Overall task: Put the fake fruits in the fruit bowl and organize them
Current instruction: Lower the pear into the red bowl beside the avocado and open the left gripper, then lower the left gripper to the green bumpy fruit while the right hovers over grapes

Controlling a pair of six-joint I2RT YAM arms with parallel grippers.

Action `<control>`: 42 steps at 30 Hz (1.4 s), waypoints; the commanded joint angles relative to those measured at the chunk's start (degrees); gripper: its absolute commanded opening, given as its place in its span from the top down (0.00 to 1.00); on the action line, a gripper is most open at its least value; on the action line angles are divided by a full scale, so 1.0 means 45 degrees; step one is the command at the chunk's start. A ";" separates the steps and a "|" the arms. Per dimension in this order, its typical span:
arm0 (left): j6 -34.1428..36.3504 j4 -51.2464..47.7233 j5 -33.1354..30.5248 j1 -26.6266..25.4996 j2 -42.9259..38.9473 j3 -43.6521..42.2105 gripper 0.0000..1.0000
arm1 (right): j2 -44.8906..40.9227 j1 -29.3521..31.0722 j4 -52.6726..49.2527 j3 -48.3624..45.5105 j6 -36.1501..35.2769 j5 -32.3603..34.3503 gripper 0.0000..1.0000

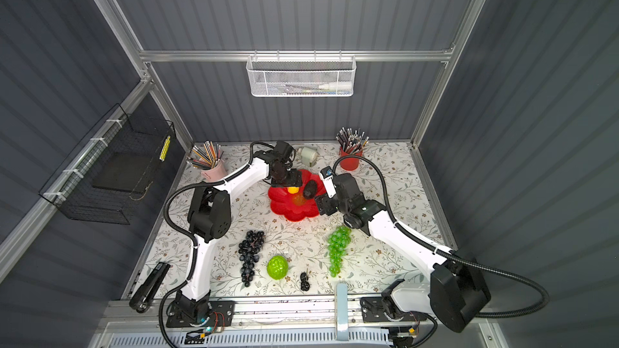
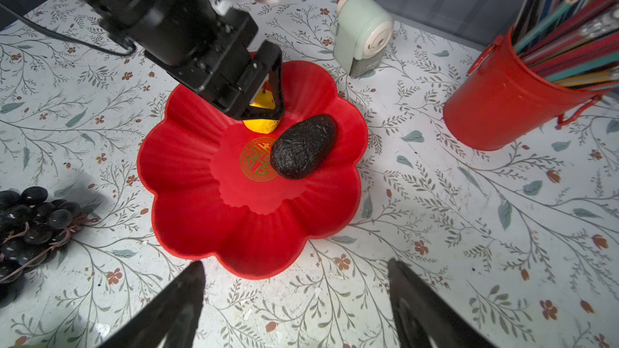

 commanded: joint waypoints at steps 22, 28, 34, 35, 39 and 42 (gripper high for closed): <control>0.0348 0.2428 -0.0775 0.0024 -0.6955 -0.8162 0.11 | 0.0612 0.1183 -0.2314 0.0543 0.1984 -0.0778 0.16; 0.0141 0.2496 -0.1059 0.0025 -0.8325 -0.9372 0.12 | 0.0529 0.1946 -0.4030 0.0404 0.2807 -0.0865 0.17; -0.0280 0.2908 -0.0628 0.0025 -0.9572 -1.0721 0.11 | -0.0433 0.2041 -0.4801 -0.0388 0.4316 -0.0508 0.17; -0.0388 0.2901 -0.0583 0.0021 -0.9655 -1.0876 0.11 | -0.0578 0.1993 -0.4986 -0.0447 0.4514 -0.0354 0.17; -0.0488 0.3146 -0.0603 0.0001 -1.0002 -1.1363 0.09 | -0.1092 0.1126 -0.5501 -0.0646 0.5141 -0.0297 0.19; -0.0512 0.3394 -0.0486 0.0021 -1.0040 -1.1474 0.08 | -0.1635 0.0011 -0.5628 -0.0937 0.5428 -0.0627 0.22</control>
